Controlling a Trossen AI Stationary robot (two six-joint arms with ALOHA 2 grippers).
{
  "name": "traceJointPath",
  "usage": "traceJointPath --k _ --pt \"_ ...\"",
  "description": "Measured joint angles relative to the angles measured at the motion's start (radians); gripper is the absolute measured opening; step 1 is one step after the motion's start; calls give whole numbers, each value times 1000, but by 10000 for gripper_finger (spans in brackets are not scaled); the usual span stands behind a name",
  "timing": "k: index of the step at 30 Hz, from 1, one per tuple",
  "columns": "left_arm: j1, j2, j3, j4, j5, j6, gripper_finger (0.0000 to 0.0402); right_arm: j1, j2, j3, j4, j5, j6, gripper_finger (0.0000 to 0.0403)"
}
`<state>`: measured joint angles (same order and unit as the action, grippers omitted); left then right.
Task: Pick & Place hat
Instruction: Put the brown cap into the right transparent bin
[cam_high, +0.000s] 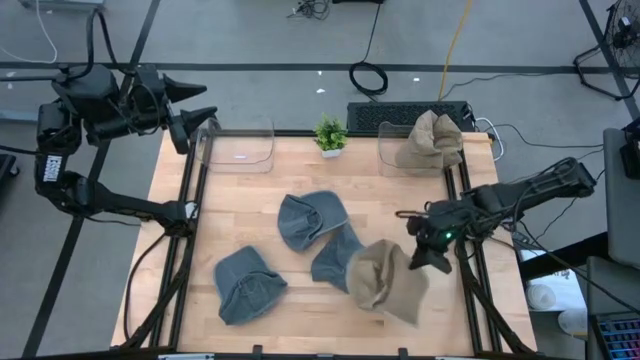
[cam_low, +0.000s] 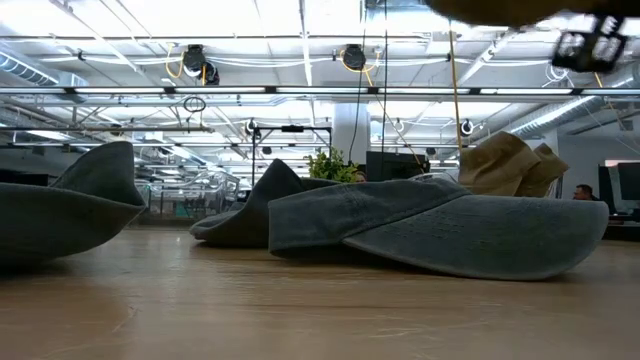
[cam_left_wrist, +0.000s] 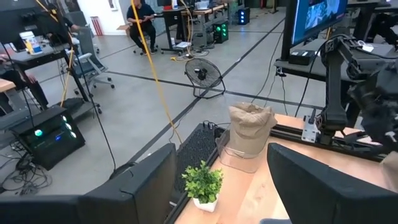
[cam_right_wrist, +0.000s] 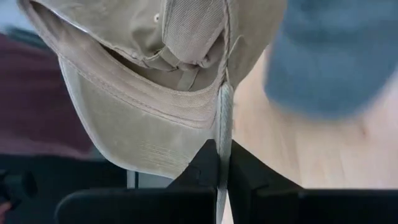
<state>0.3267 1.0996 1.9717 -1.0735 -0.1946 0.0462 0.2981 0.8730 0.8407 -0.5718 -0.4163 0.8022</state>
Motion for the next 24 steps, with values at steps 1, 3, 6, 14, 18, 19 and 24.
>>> traceJointPath --k 1,3,6,14,18,19,24 --pt "0 0 0 5 -6 0 259 -2 -5 1 49 19 -1 1" --pt "0 0 0 9 -23 0 262 -11 -12 2 155 75 -14 1" --pt "0 0 0 9 -33 0 266 -38 -12 2 286 222 -75 1" --pt "0 0 0 50 -47 -31 256 -123 4 2 620 799 -196 0" --pt "0 5 0 87 -70 -49 268 -175 48 3 871 835 -291 0" --pt "0 6 0 86 -70 -48 275 -189 64 3 915 835 -295 0" --pt "0 26 0 83 -58 -50 312 -237 168 3 1140 836 -298 0"
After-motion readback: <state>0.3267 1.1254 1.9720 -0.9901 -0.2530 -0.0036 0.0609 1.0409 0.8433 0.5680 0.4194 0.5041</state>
